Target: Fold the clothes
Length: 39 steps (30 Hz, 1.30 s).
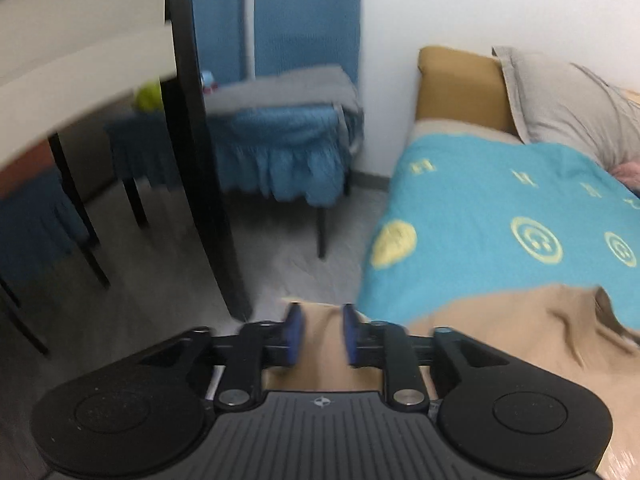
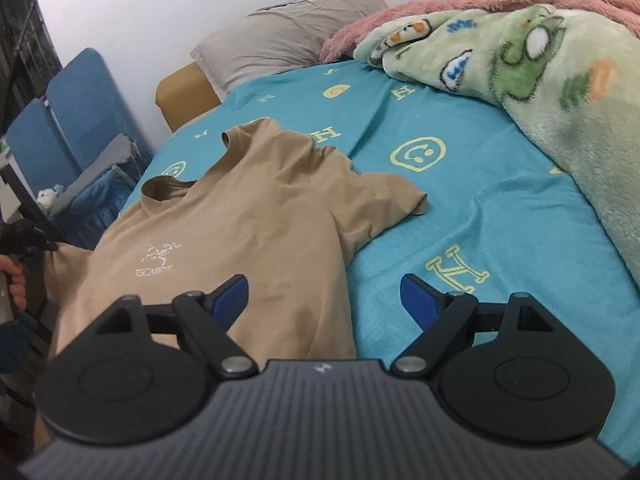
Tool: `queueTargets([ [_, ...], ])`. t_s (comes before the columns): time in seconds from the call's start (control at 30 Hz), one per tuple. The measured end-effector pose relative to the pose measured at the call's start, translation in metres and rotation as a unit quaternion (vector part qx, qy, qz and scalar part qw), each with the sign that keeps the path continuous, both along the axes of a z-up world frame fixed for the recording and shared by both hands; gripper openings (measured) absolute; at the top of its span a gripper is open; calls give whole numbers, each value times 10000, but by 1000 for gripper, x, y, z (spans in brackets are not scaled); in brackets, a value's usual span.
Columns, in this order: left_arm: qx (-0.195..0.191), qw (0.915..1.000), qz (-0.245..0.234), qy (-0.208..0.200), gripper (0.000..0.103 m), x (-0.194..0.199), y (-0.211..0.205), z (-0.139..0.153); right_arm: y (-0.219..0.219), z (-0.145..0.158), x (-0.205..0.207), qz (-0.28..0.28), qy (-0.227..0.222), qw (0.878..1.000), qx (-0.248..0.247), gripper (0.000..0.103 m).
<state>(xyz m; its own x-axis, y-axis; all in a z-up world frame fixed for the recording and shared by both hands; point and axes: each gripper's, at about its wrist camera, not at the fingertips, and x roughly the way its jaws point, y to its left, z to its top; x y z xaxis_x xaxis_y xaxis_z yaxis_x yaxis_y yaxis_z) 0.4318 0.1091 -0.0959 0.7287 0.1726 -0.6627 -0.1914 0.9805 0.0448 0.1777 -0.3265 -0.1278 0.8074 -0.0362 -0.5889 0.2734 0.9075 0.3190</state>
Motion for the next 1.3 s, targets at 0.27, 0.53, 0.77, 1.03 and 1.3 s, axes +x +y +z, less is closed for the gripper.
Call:
queueTargets([
  [0.27,-279,9972,-565,-413,67,-120,-34,30,6,-1,-10,106,-354,9991,-188,84],
  [0.53,-222,9893,-1279,-669,86,-252,-93,37,6,2,-25,104,-627,9980,28,84],
  [0.77,-973,9836,-1506,-211,86,-307,-116,20,-9,14,-46,-183,-596,9918,1114,84],
  [1.03,-1292,9801,-1479,-295,90,-307,-99,11,-33,5,-34,-545,-635,9645,2504,82],
  [1.3,-1625,9788,-1226,-213,91,-277,-91,-9,-94,-57,48,-1269,-342,9315,3391,82],
])
